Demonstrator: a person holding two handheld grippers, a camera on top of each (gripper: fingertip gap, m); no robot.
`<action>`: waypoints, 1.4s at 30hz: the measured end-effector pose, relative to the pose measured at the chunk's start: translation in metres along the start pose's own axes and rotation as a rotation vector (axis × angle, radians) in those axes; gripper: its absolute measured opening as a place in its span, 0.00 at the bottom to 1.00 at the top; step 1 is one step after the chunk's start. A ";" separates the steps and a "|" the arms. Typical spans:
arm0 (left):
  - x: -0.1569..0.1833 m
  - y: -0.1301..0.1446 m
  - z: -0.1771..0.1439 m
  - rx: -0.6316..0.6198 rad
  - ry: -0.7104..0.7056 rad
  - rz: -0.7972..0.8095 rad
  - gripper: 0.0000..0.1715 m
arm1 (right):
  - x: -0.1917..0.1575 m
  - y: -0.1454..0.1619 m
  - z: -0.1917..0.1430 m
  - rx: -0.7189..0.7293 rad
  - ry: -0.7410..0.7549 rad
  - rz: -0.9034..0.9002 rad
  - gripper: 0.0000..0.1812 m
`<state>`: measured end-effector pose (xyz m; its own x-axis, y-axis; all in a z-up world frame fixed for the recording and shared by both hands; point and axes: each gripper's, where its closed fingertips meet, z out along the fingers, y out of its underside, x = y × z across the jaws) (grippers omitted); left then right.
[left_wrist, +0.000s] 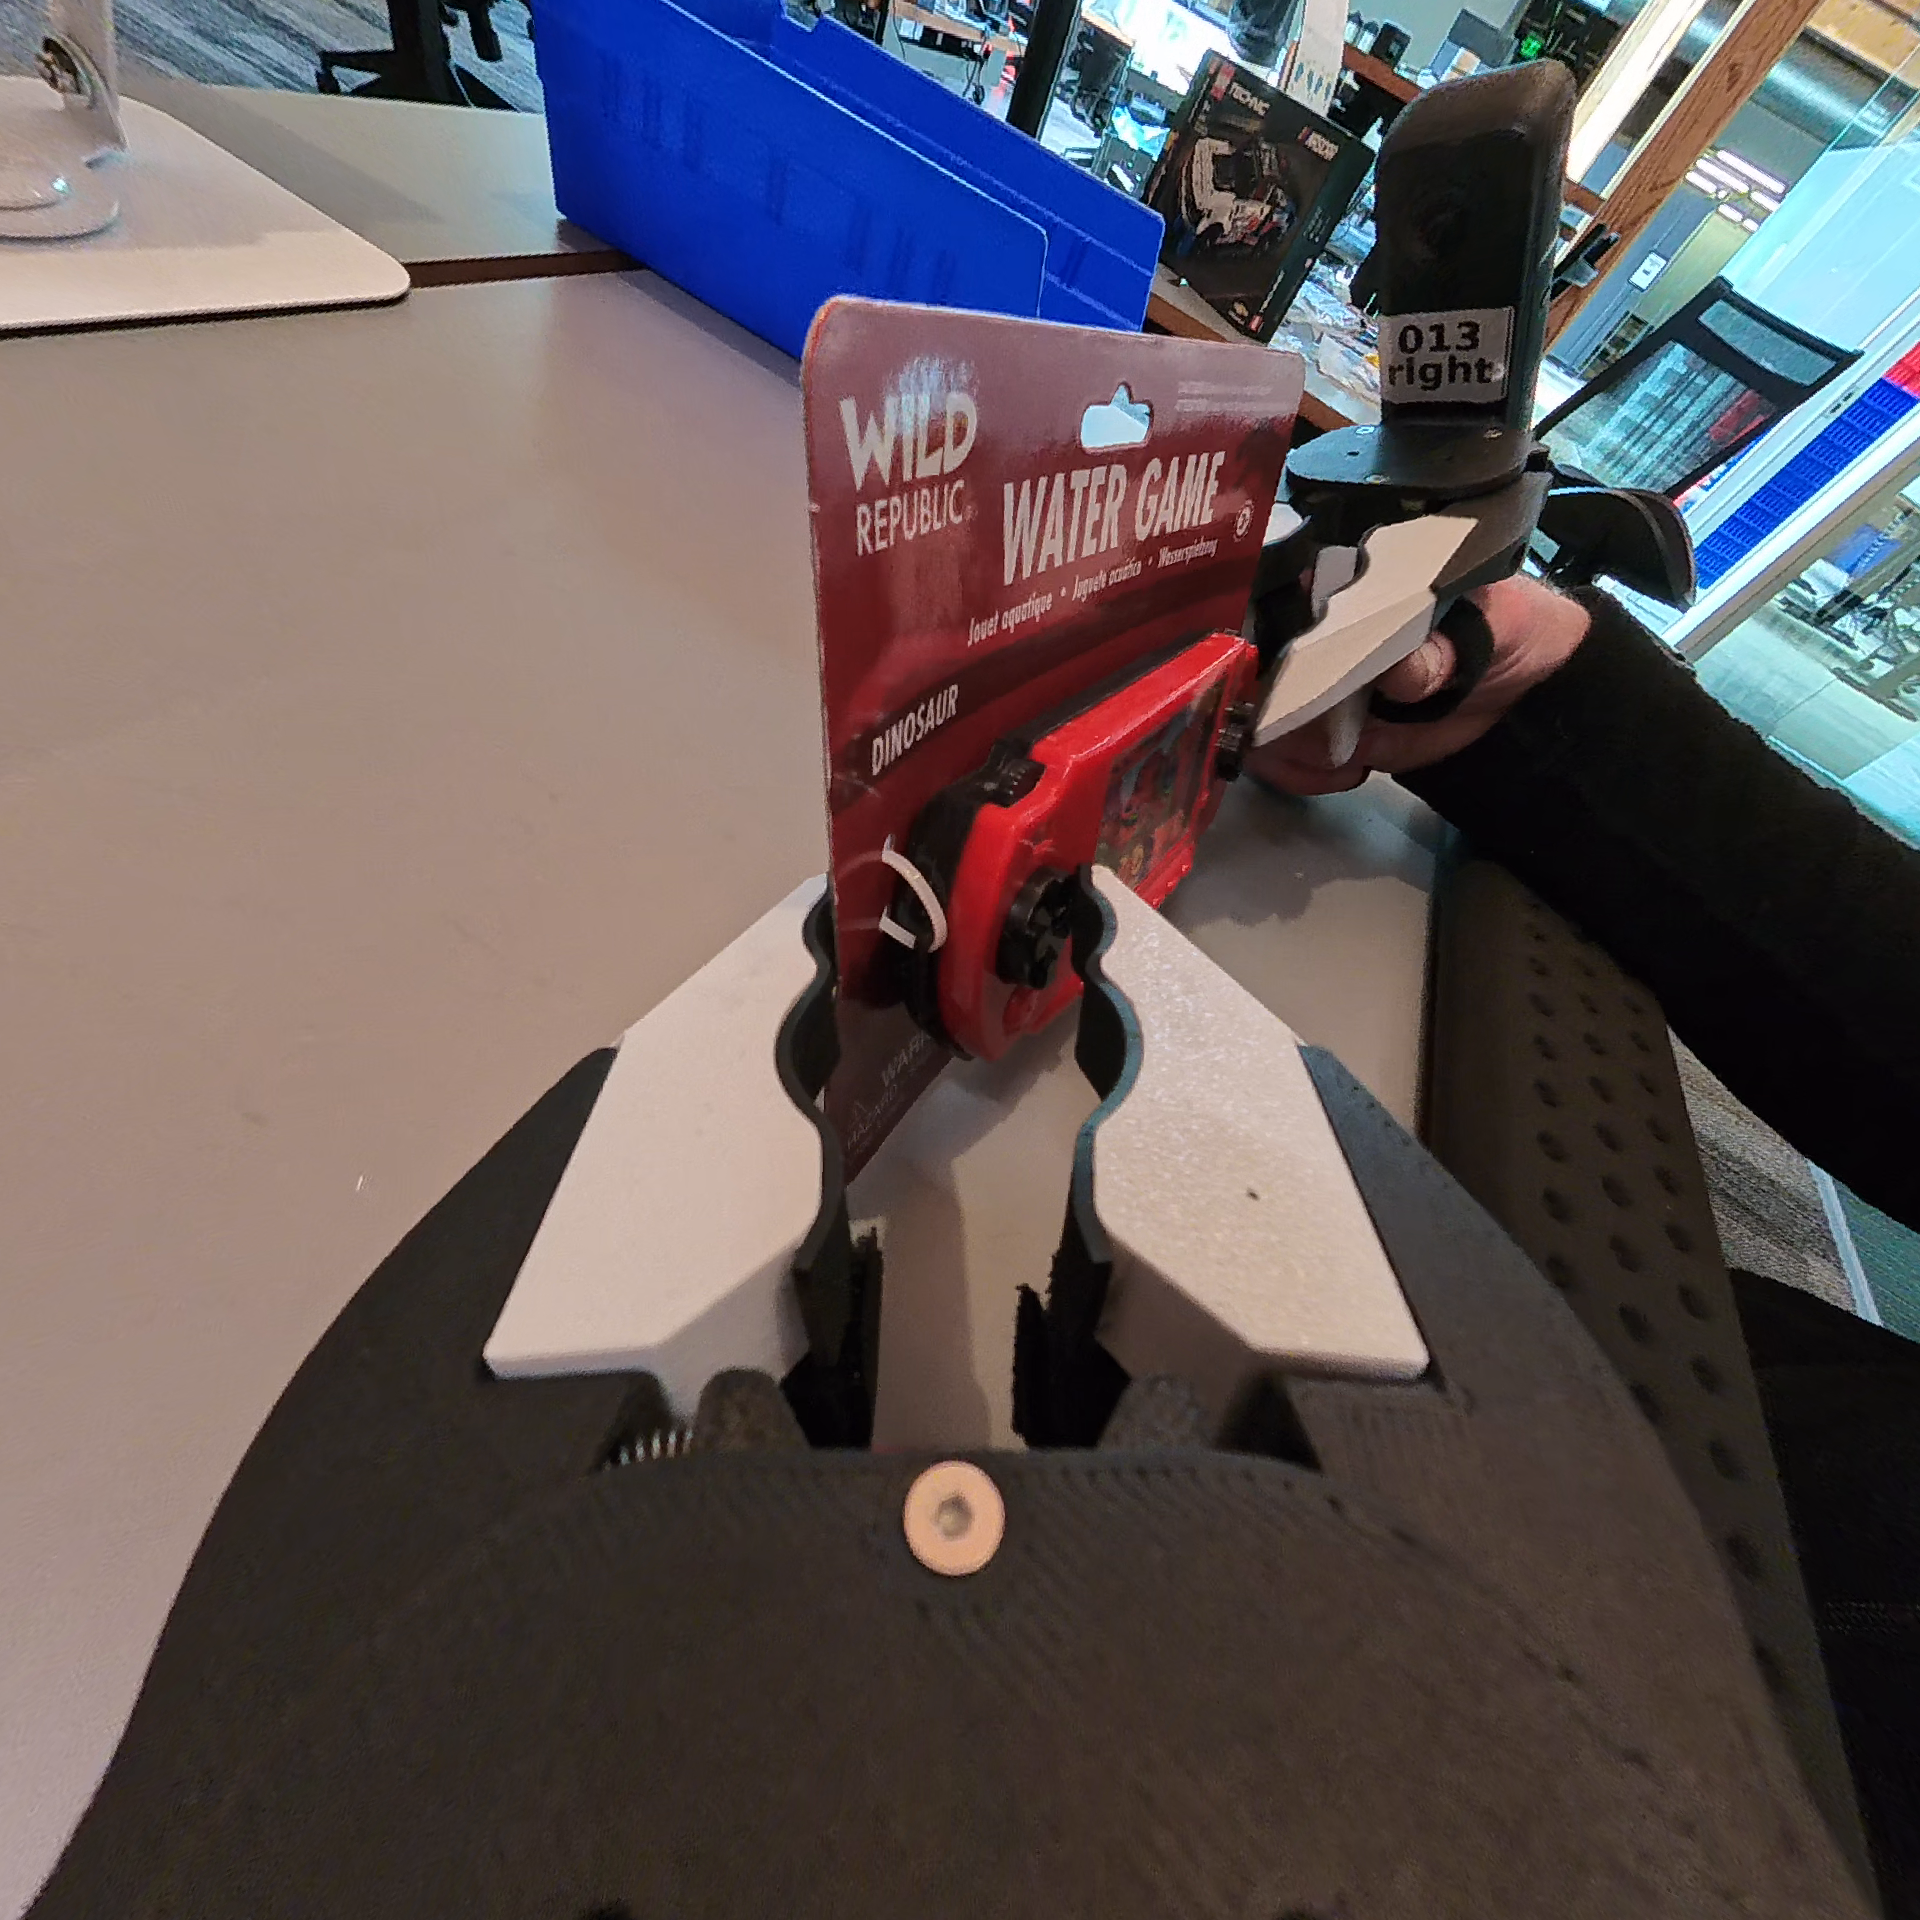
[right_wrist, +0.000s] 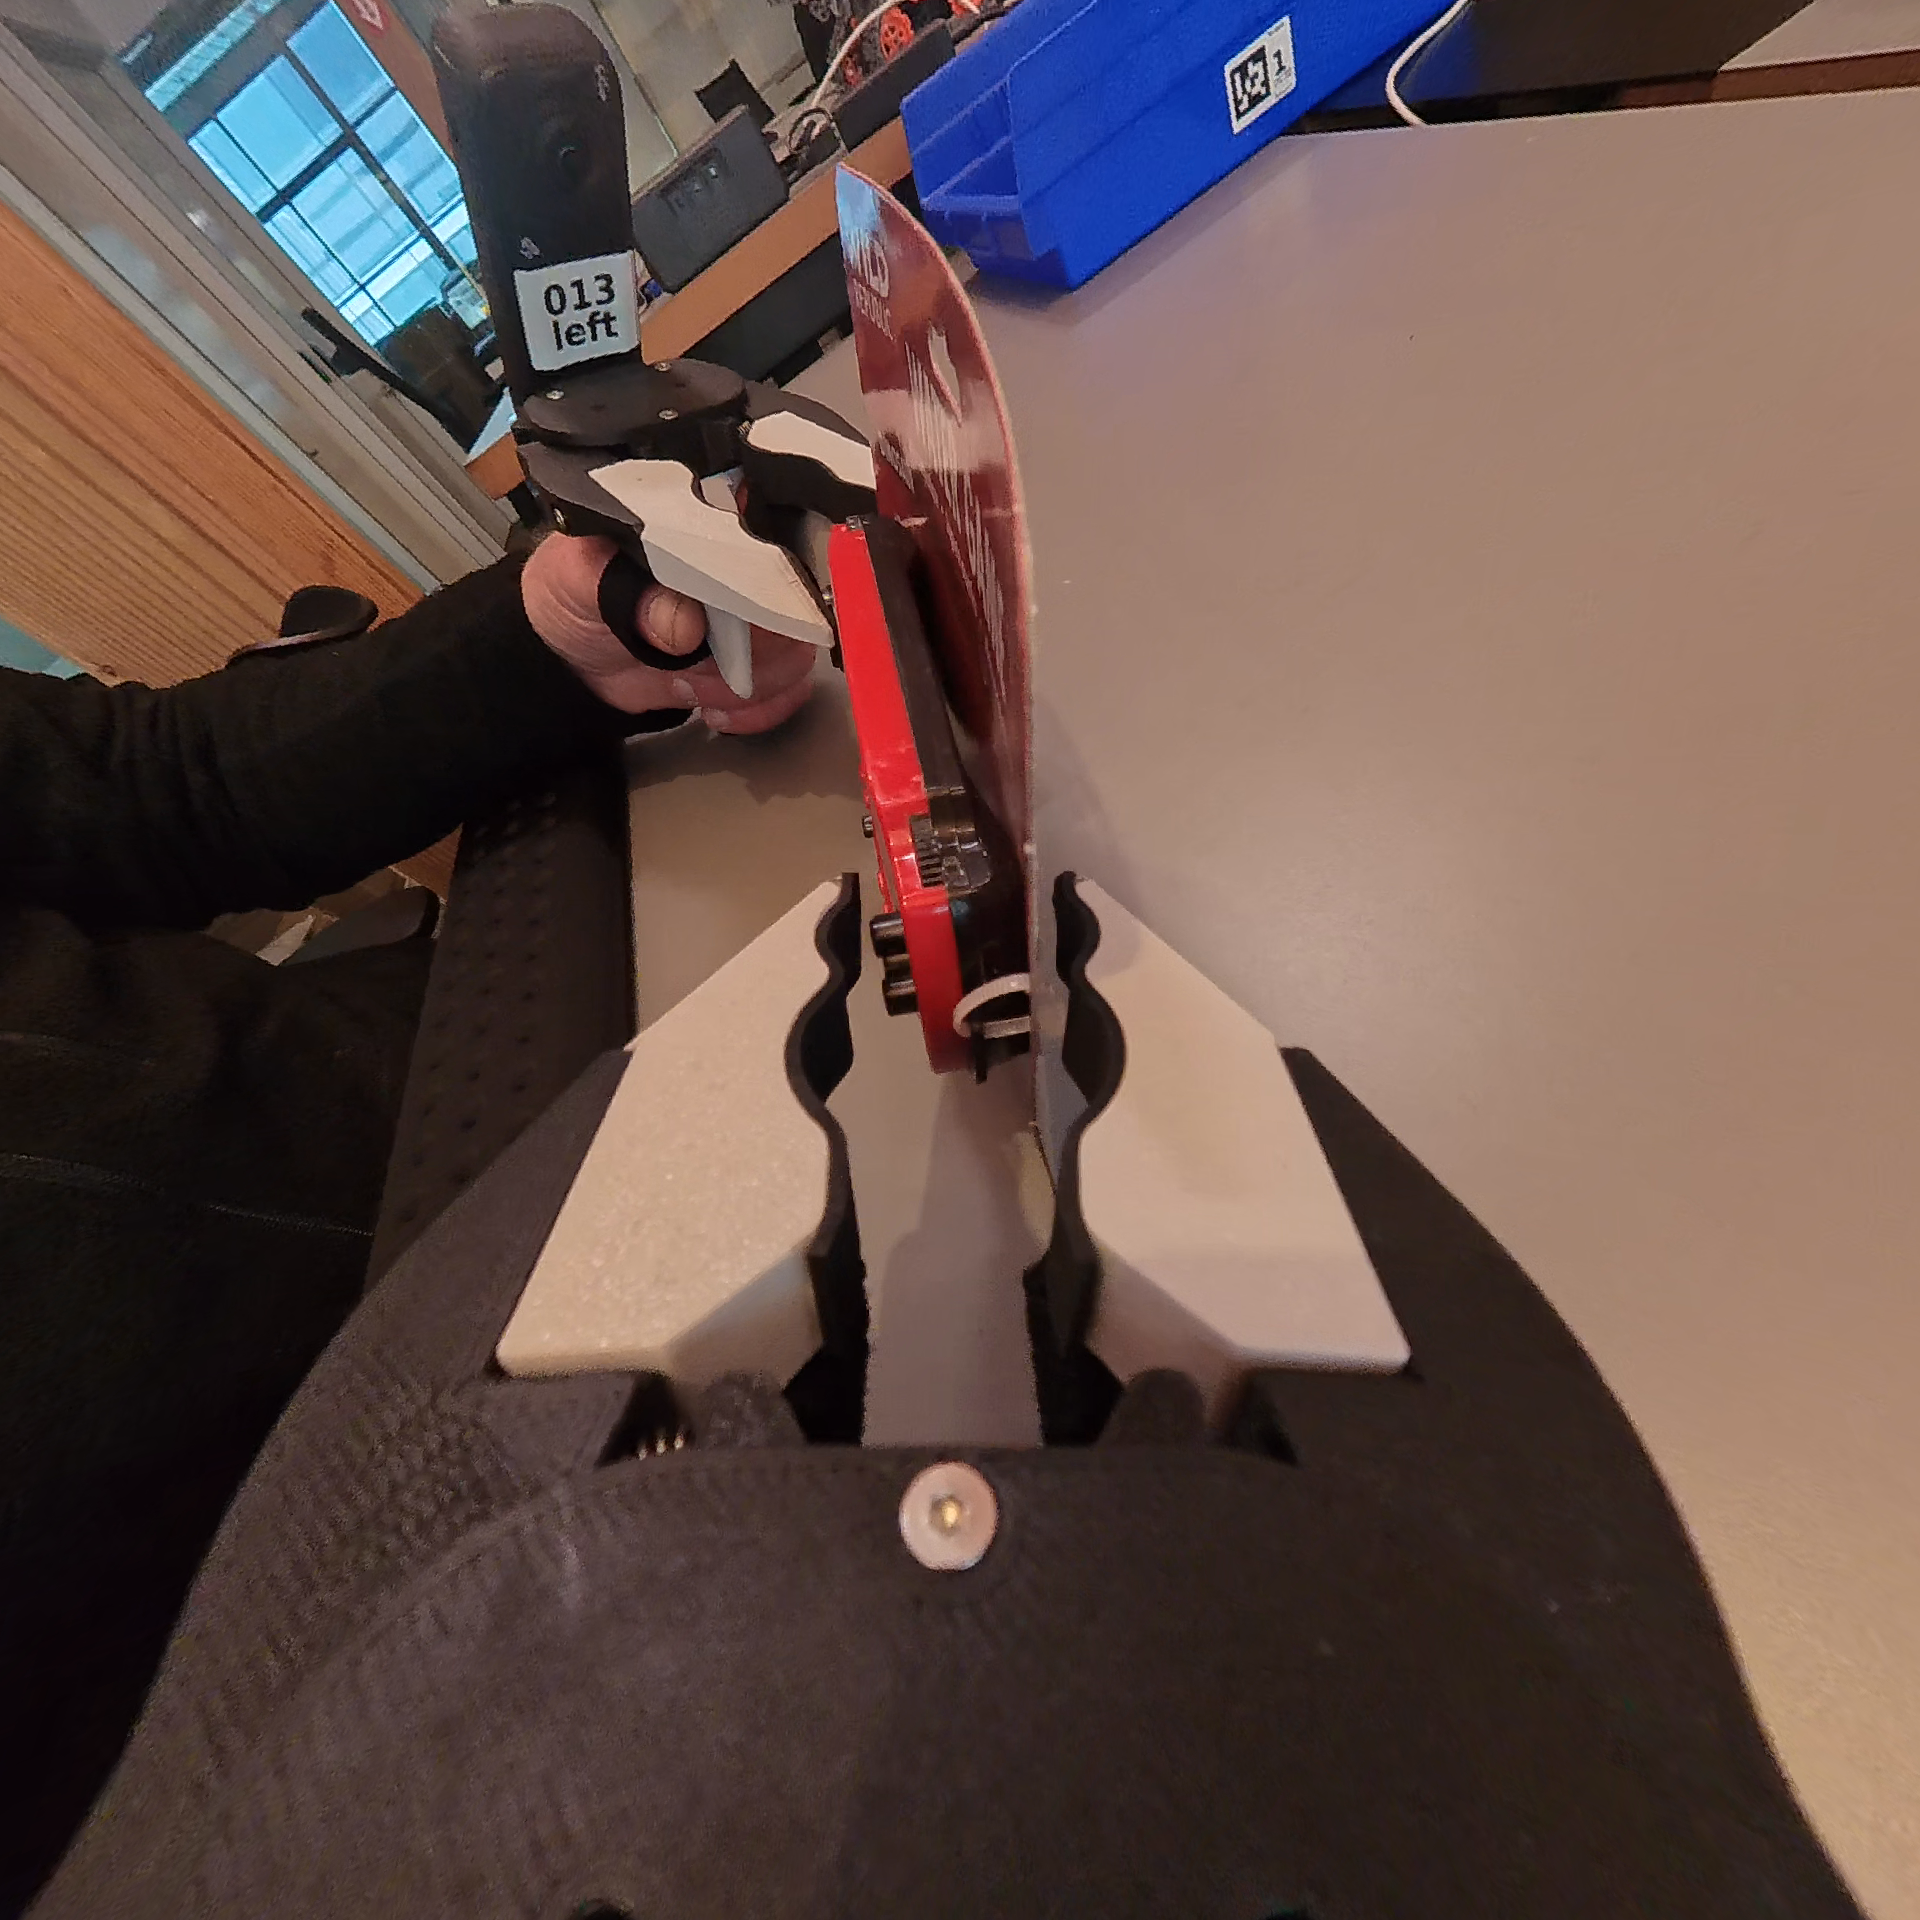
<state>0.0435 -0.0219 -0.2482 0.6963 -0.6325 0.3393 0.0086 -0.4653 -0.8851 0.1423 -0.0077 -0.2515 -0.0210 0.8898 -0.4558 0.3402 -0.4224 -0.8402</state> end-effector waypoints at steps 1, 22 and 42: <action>0.000 0.000 0.000 -0.001 0.000 0.000 0.24 | 0.000 0.001 0.000 -0.005 0.003 -0.001 0.20; -0.001 0.000 0.002 0.001 0.005 -0.020 0.24 | -0.001 0.012 -0.003 -0.082 0.005 -0.061 0.13; -0.001 -0.002 0.002 0.007 0.006 -0.020 0.24 | 0.001 0.015 -0.002 -0.080 -0.002 -0.029 0.22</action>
<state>0.0442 -0.0194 -0.2469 0.6917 -0.6267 0.3589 0.0278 -0.4735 -0.8803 0.1495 -0.0131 -0.2641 -0.0339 0.9011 -0.4322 0.4135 -0.3811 -0.8269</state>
